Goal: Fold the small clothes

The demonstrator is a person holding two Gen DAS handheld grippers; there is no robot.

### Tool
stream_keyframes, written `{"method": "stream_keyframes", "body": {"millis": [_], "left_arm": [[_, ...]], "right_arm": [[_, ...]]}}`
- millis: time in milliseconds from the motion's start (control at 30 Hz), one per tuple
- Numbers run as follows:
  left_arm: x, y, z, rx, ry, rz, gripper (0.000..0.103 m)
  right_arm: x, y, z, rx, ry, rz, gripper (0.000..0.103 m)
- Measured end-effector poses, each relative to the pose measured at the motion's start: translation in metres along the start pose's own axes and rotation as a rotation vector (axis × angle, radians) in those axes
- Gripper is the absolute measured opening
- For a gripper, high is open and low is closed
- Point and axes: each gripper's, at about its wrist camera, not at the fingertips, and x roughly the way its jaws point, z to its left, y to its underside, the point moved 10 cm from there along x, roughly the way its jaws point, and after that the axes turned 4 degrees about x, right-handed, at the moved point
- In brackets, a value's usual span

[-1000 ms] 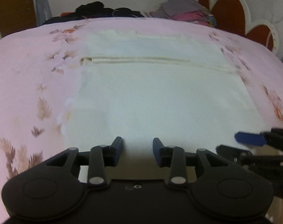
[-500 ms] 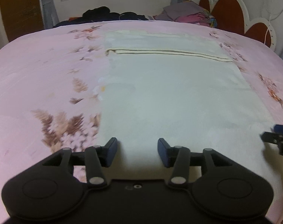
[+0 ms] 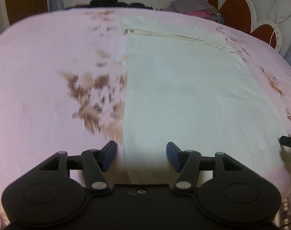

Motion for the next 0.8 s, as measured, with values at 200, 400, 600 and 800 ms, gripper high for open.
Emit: {"method": "stream_keyframes", "body": {"millis": [200,400,600,800], "left_arm": [[-0.002,0.013,-0.004,-0.006,0.046,0.014,0.051],[-0.001,0.014,-0.008,-0.074,0.145,0.048,0.007],[-0.009,-0.011,-0.009,-0.115,0.193,-0.014,0.006],[-0.028,-0.074,-0.01,-0.118,0.208,-0.148,0.005]], "right_arm": [[0.002,0.019,-0.001,0.107,-0.03,0.056,0.071],[-0.003,0.017,0.011,0.135,-0.094,0.084,0.022],[-0.01,-0.005,0.017,0.162,-0.179,0.077,0.007],[-0.024,-0.063,0.013,0.203,-0.244,-0.024,0.007]]}}
